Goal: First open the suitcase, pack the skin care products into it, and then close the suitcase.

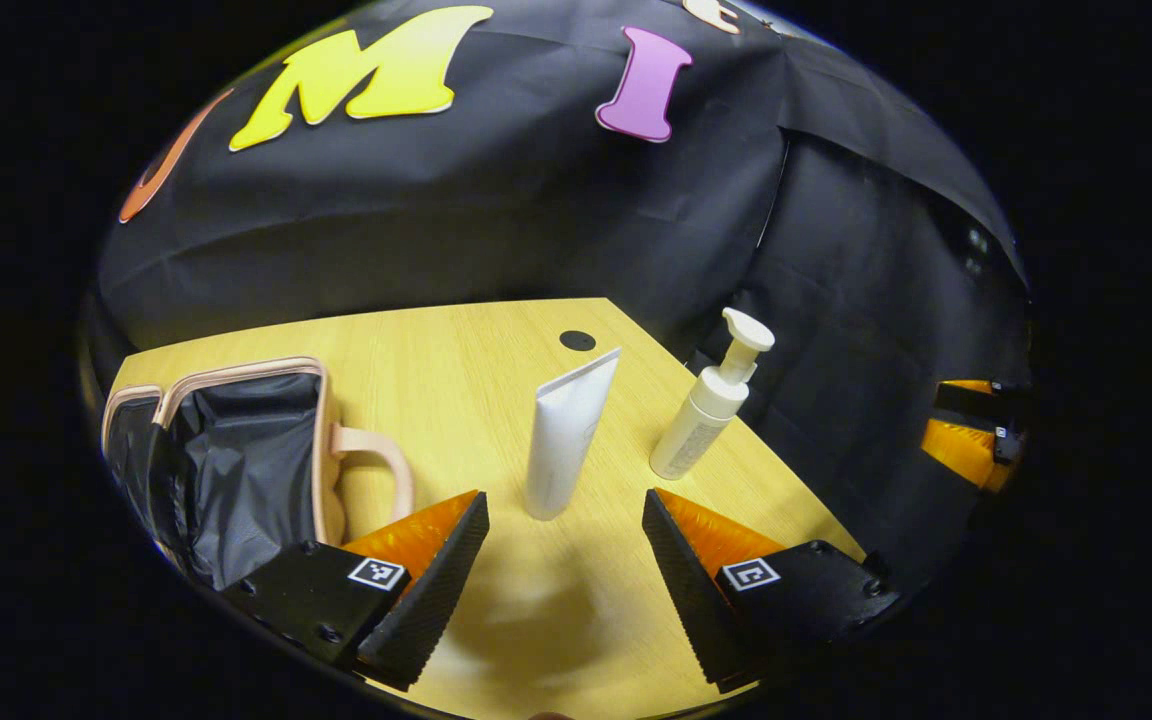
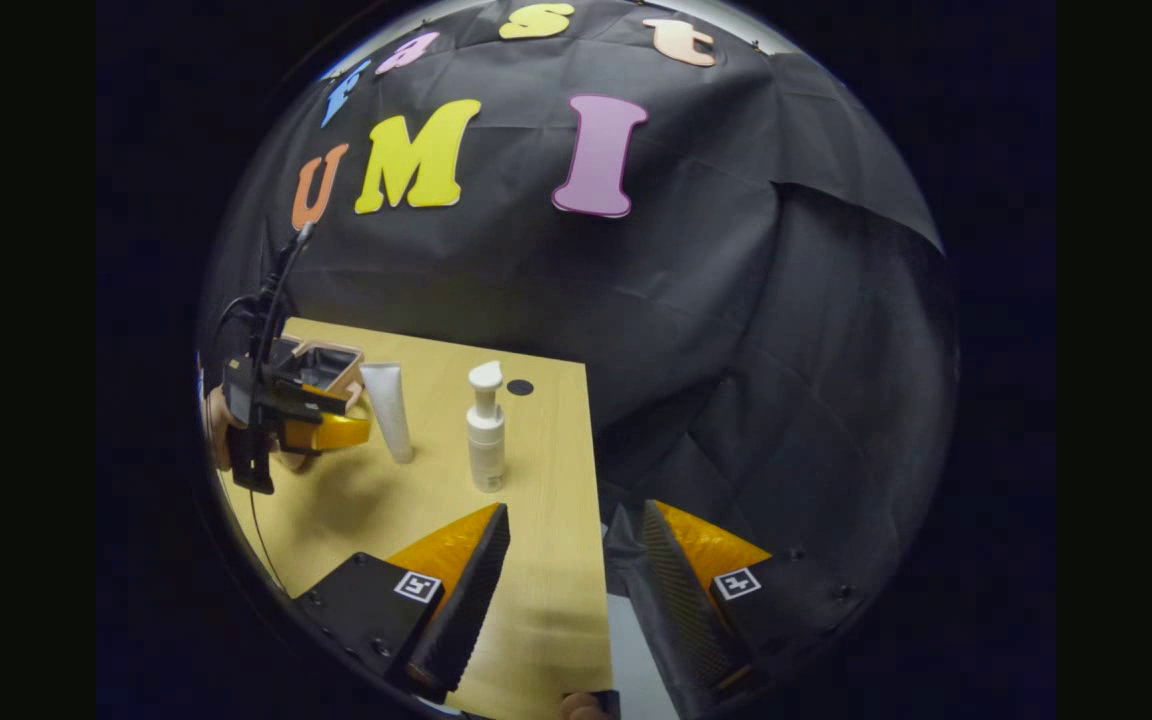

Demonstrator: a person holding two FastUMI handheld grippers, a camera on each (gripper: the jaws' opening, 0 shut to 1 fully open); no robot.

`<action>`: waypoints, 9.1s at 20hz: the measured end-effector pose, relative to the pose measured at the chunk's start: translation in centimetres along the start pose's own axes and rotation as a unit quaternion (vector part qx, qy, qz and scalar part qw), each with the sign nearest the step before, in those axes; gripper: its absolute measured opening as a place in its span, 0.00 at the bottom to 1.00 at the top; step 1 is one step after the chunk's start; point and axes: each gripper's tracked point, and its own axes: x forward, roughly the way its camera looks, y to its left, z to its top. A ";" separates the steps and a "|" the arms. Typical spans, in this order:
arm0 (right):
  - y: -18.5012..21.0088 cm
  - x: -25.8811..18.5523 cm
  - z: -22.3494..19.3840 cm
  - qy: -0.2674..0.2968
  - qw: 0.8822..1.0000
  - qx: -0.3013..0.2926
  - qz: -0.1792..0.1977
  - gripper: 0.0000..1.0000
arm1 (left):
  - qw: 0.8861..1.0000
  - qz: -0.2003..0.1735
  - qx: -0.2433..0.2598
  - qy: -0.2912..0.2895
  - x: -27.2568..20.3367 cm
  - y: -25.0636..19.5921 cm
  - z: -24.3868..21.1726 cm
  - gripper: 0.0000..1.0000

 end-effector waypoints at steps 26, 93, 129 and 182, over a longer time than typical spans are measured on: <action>8.8 10.6 1.9 0.010 0.995 -0.018 0.095 0.80 | 0.997 0.049 -0.049 -0.017 -3.4 1.1 -0.5 0.57; 22.3 -4.6 3.7 0.041 0.998 0.054 0.009 0.48 | 0.960 0.166 -0.108 0.199 -8.6 27.7 -10.6 0.48; 54.4 8.2 3.7 0.123 0.970 -0.042 0.207 0.48 | 0.937 0.289 -0.019 -0.195 -38.3 30.6 2.8 0.96; 25.6 -12.9 15.7 -0.114 0.993 -0.001 0.025 0.78 | 0.787 0.147 -0.572 -0.177 -25.7 59.5 -14.1 1.00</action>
